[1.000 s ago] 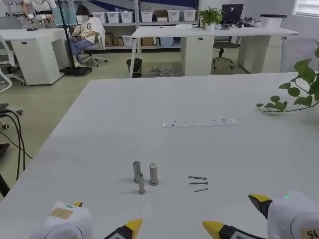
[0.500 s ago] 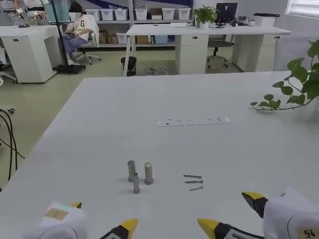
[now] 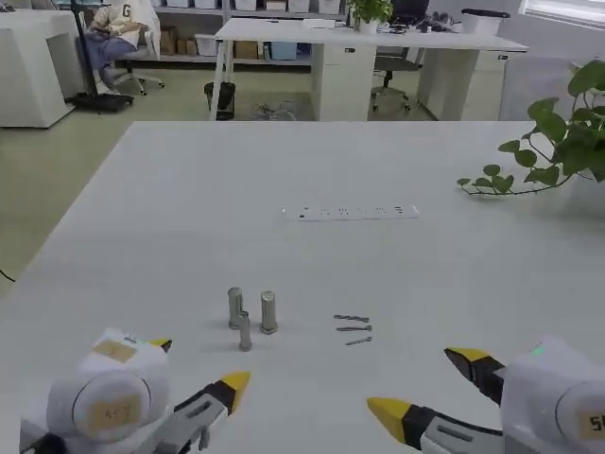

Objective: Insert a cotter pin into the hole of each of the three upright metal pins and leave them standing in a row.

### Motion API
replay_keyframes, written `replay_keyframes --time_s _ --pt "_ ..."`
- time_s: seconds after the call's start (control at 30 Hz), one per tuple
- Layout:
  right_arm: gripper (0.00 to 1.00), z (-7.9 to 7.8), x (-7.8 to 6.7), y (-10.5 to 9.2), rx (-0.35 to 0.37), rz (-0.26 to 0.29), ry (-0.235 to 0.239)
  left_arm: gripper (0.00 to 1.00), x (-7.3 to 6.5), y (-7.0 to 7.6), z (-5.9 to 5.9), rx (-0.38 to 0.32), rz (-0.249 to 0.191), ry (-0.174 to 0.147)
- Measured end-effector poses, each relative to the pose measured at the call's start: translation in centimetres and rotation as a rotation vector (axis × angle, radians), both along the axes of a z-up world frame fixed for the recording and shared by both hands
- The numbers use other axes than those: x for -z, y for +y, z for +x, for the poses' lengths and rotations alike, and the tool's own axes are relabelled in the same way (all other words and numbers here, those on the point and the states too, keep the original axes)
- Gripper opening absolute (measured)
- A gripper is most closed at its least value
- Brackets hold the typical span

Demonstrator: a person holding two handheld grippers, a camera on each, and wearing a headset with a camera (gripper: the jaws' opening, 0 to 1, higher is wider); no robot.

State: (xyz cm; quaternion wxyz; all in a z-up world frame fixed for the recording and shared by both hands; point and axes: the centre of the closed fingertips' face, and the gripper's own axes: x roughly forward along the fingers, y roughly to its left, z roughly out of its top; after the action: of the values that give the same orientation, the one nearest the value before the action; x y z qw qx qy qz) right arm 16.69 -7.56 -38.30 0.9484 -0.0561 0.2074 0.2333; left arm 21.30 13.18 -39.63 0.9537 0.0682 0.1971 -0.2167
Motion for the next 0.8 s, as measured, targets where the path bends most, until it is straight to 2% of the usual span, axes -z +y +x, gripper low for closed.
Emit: replay_keyframes --time_s 0.1,0.2,0.3,0.47,0.67,0.7,0.73,0.8 --pt "0.64 0.4 -0.6 0.0 0.013 -0.015 -0.005 0.48 0.3 -0.4 1.0 0.03 -0.004 0.001" --pt "0.64 0.9 -0.9 0.0 0.022 -0.012 0.001 0.44 0.9 -0.7 2.0 0.05 0.002 0.018" --pt "0.63 1.5 -1.0 0.1 0.031 -0.002 0.014 0.41 1.4 -1.0 3.1 0.071 -0.016 0.026" --pt "0.6 2.3 -0.4 0.6 0.034 0.026 0.057 0.36 2.1 -1.2 5.0 0.097 -0.017 0.03" --pt "0.56 3.1 0.3 1.4 0.003 0.024 0.083 0.3 2.8 -1.6 6.4 0.128 -0.026 0.042" --pt "0.56 3.2 0.4 1.4 0.003 0.024 0.083 0.3 3.0 -1.7 6.5 0.128 -0.038 0.057" --pt "0.56 3.4 0.5 1.5 0.001 0.023 0.083 0.3 3.2 -2.1 6.4 0.125 -0.084 0.093" --pt "0.56 3.7 0.7 1.5 -0.004 0.022 0.084 0.28 3.1 -2.4 6.9 0.141 -0.082 0.077"
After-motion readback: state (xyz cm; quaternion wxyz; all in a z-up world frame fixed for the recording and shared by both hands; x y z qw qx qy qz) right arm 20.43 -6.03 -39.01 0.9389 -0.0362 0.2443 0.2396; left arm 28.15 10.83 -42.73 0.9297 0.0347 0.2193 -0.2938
